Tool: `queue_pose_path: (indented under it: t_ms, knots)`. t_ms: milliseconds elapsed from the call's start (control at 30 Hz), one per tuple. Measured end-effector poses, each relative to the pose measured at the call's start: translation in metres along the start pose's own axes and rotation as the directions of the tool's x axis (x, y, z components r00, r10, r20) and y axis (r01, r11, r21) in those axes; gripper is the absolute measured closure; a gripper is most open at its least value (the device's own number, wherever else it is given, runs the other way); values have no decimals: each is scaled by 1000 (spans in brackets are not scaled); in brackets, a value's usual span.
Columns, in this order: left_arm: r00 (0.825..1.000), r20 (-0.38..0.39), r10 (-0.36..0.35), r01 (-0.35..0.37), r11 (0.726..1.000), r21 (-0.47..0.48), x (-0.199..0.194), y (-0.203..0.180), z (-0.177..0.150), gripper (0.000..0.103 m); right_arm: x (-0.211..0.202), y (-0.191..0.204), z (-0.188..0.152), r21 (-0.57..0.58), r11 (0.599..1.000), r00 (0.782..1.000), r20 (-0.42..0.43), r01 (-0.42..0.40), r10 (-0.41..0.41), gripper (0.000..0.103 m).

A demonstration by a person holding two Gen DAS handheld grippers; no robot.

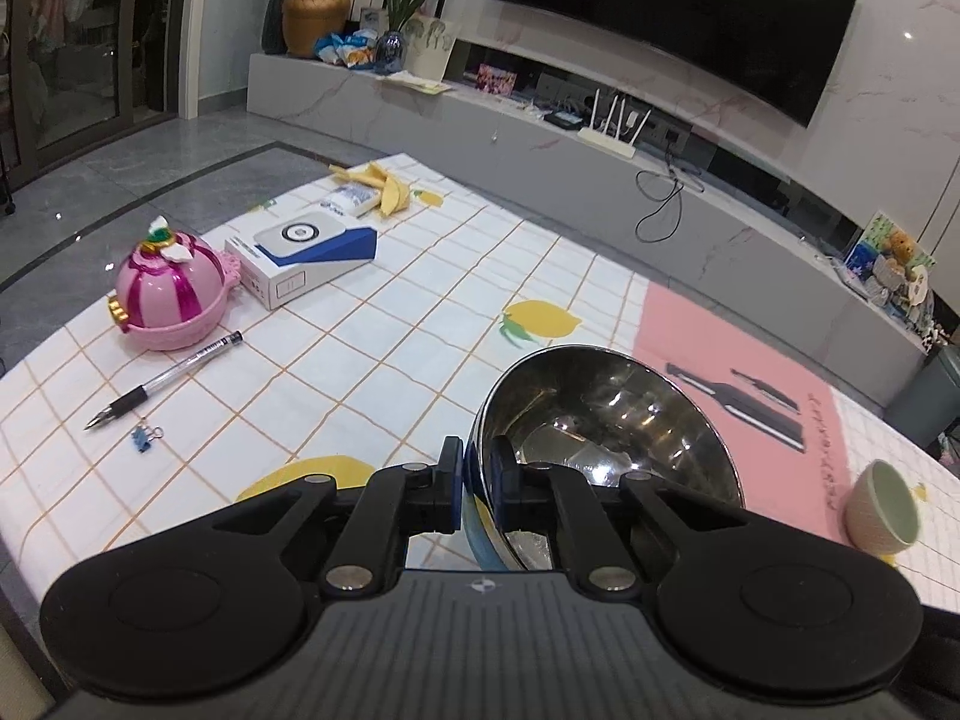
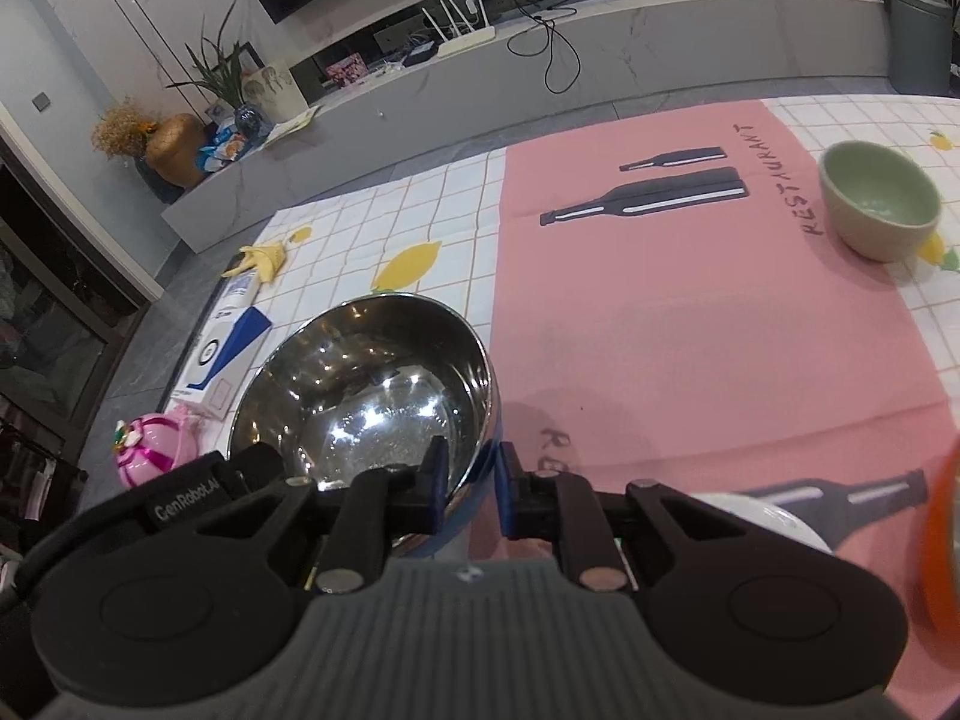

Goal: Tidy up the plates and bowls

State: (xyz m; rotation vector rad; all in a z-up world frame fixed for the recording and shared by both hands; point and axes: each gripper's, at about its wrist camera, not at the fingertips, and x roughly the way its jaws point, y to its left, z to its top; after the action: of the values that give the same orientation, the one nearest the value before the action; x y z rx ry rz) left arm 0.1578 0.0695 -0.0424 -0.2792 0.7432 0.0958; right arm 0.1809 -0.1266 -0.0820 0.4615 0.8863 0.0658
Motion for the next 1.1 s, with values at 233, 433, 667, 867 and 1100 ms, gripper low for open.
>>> queue_pose_path:
  t_ms: [233,433,667,867,1100]
  knots:
    - [999,32,-42,42,999,4,-42,-16,-10,93,-48,-17,-9,15,999,999,36,-31,30,89]
    - [997,37,-61,60,998,29,-71,-37,-22,93,-88,-35,-14,21,999,997,66,-35,33,89]
    - [995,21,-100,99,993,62,-90,-66,-39,93,-124,-64,-19,37,999,994,110,-21,17,90]
    - [989,13,-146,144,985,99,-102,-96,-50,93,-154,-91,-23,61,998,985,169,11,-22,91]
    - [977,-7,-215,214,967,137,-105,-137,-58,92,-181,-128,-19,147,988,972,223,42,-74,92]
